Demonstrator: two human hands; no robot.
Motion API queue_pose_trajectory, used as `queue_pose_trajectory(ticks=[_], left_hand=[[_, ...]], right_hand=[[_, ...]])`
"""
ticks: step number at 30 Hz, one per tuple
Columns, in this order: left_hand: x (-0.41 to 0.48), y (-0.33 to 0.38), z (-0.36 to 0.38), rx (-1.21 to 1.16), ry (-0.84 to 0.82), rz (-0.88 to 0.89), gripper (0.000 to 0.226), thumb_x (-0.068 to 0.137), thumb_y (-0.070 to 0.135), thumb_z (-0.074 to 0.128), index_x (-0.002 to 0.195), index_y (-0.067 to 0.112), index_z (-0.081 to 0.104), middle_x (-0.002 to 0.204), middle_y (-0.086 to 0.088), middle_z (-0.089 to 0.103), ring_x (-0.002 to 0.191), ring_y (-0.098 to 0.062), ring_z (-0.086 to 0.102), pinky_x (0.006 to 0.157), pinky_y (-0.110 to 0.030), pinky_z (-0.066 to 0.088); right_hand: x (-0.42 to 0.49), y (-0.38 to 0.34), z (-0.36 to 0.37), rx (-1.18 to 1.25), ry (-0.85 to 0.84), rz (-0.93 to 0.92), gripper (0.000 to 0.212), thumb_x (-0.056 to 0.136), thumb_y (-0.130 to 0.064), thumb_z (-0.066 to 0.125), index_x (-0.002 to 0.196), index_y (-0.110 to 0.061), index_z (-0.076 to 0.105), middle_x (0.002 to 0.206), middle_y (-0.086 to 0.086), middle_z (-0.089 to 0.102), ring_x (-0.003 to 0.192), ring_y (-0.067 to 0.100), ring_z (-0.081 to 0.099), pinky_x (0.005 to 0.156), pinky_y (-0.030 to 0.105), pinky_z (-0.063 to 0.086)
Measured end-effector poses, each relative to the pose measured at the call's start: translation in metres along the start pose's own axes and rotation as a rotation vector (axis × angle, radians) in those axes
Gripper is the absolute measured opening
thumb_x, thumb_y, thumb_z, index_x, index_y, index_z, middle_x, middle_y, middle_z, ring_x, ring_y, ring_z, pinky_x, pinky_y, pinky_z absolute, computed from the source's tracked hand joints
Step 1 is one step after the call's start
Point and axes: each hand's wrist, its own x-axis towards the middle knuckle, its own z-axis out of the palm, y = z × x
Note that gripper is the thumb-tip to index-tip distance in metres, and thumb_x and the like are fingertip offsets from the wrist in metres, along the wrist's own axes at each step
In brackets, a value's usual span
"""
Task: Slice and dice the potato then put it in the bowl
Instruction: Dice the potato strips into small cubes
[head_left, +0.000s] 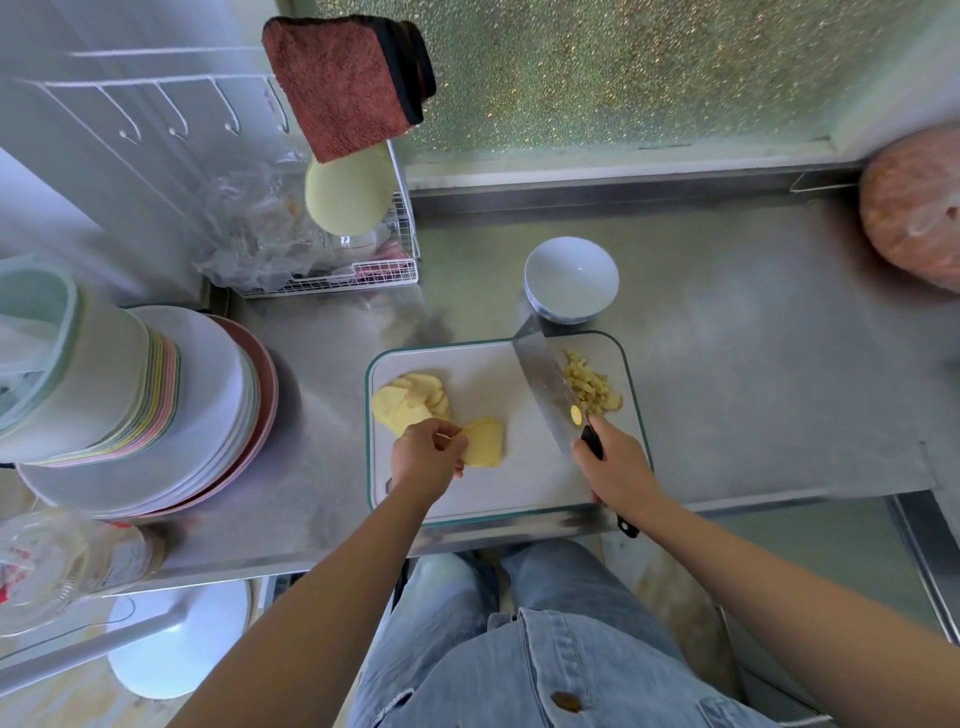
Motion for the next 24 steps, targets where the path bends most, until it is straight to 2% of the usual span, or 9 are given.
queue_pose_trajectory(ticks=[5,9,12,15,17,19,21,24], left_hand=[[0.0,0.006,0.002,0.036,-0.017,0.001,0.009,0.092,0.016,0.057,0.096,0.02,0.065,0.072,-0.006,0.072,0.073,-0.024,0.069,0.079,-0.041,0.057],[0.002,0.013,0.011,0.077,-0.036,0.036,0.018,0.094,0.014,0.053,0.105,0.014,0.067,0.077,-0.008,0.071,0.075,-0.025,0.068,0.079,-0.039,0.057],[0.003,0.022,0.022,0.375,0.0,0.178,0.031,0.088,0.026,0.061,0.117,0.016,0.062,0.103,-0.006,0.065,0.093,-0.026,0.062,0.081,-0.034,0.051],[0.0,0.029,0.031,0.759,-0.044,0.322,0.072,0.075,0.045,0.073,0.136,0.024,0.041,0.128,-0.006,0.038,0.112,-0.026,0.048,0.088,-0.038,0.05],[0.001,0.029,0.035,0.937,-0.064,0.432,0.084,0.073,0.049,0.074,0.142,0.032,0.029,0.132,-0.005,0.031,0.119,-0.025,0.04,0.092,-0.037,0.048],[0.005,0.03,0.036,0.988,-0.088,0.492,0.078,0.073,0.047,0.073,0.139,0.034,0.034,0.13,-0.004,0.032,0.119,-0.025,0.038,0.092,-0.036,0.046],[0.009,0.032,0.037,0.984,-0.118,0.497,0.066,0.077,0.042,0.071,0.134,0.031,0.041,0.127,-0.004,0.035,0.117,-0.025,0.038,0.09,-0.034,0.047],[0.011,0.036,0.042,1.011,-0.11,0.487,0.058,0.081,0.039,0.067,0.131,0.024,0.042,0.125,-0.006,0.037,0.115,-0.027,0.038,0.093,-0.032,0.045]], right_hand=[[-0.002,0.0,0.0,-0.004,0.036,0.006,0.028,0.094,-0.018,0.045,0.069,-0.022,0.033,0.057,0.006,0.046,0.049,0.021,0.044,0.051,0.037,0.036],[-0.009,-0.002,-0.004,0.053,0.005,0.01,0.024,0.095,-0.019,0.046,0.072,-0.023,0.036,0.056,0.006,0.048,0.043,0.021,0.049,0.047,0.041,0.045],[-0.013,0.003,-0.009,0.056,-0.059,0.008,0.017,0.095,-0.02,0.046,0.079,-0.017,0.041,0.058,0.005,0.045,0.038,0.016,0.047,0.04,0.034,0.045],[-0.015,0.007,-0.014,0.058,-0.057,0.013,0.006,0.095,-0.019,0.045,0.089,-0.019,0.045,0.06,0.005,0.046,0.037,0.013,0.046,0.039,0.028,0.043],[-0.017,0.008,-0.017,0.054,-0.047,0.002,0.018,0.095,-0.018,0.046,0.08,-0.027,0.041,0.058,0.003,0.044,0.037,0.013,0.045,0.039,0.028,0.043],[-0.018,0.008,-0.019,0.042,-0.066,-0.008,0.026,0.094,-0.018,0.047,0.075,-0.033,0.037,0.056,0.002,0.043,0.038,0.017,0.046,0.04,0.032,0.045],[-0.018,0.009,-0.02,0.016,-0.1,-0.022,0.025,0.095,-0.019,0.046,0.075,-0.033,0.038,0.057,0.004,0.045,0.04,0.02,0.049,0.046,0.039,0.047],[-0.018,0.012,-0.017,-0.019,-0.124,-0.035,0.012,0.095,-0.021,0.046,0.084,-0.016,0.044,0.057,0.005,0.047,0.043,0.019,0.049,0.052,0.045,0.047]])
